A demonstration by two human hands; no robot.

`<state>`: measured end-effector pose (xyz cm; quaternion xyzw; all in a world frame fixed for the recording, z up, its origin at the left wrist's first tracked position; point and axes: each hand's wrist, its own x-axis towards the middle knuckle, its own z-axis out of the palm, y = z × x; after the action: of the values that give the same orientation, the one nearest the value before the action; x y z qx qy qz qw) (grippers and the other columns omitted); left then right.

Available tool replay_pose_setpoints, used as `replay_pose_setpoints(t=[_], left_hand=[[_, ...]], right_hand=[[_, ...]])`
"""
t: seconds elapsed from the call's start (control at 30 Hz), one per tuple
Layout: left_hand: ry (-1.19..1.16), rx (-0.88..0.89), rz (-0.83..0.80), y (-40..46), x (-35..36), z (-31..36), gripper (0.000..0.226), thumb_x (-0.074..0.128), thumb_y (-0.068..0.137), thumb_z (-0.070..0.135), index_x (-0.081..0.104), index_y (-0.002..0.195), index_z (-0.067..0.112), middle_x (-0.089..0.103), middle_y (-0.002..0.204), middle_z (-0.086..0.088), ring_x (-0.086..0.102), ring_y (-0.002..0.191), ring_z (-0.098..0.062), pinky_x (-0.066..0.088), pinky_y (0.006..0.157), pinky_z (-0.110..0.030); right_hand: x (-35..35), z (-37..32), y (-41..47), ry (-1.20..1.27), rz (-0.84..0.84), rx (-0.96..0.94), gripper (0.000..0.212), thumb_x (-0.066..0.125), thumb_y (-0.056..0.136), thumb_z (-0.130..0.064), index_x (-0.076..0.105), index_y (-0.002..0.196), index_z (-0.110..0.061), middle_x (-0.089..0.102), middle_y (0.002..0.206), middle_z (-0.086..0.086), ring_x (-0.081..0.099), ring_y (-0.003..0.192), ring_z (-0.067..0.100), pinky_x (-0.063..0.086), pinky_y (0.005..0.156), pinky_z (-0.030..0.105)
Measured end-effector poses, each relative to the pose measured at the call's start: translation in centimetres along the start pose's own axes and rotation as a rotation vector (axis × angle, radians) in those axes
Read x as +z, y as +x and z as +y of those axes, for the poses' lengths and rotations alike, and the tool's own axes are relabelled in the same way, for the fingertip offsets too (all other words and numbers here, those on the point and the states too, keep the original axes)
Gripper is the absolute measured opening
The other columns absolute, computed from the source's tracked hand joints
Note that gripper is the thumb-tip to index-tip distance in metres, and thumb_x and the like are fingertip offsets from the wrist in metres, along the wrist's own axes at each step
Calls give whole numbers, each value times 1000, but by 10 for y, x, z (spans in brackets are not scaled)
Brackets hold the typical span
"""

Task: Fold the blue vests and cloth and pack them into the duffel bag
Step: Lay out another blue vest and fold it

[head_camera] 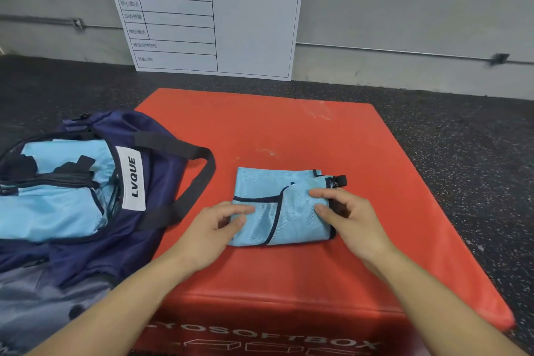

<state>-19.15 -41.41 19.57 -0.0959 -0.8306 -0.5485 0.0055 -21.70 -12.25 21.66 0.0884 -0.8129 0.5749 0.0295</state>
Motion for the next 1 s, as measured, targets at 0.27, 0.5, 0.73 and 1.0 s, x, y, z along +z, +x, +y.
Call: replay_pose_setpoints(t=[0.27,0.5,0.73,1.0], left_hand=[[31,-127,-8,4,5,-20,33,69,93,8,73,119,28,65,104,-18,40,54,-6,38,58,-22],[6,-157,4,-16,4,-19,36,68,94,5,71,123,26,60,132,15,38,50,-6,38,55,-23],[43,-157,-9,-49,8,-13,33,66,96,8,71,122,28,57,135,20,37,48,-7,37,52,-22],[57,-162,11,-55,10,-8,36,66,95,8,71,120,32,55,137,22,42,48,-8,40,50,-22]], right_hand=[[5,18,16,-219,-103,257,47,73,87,-11,69,129,-31,65,131,-13,61,119,3,46,105,26],[1,10,0,-367,-211,209,50,70,87,-11,66,134,-31,59,135,-19,50,129,-2,36,103,16],[3,9,-27,-441,-288,165,58,68,87,-14,59,140,-35,56,135,-19,49,129,3,38,101,20],[8,-7,-38,-529,-318,14,65,59,88,-13,49,147,-41,51,133,-24,50,121,-3,35,93,11]])
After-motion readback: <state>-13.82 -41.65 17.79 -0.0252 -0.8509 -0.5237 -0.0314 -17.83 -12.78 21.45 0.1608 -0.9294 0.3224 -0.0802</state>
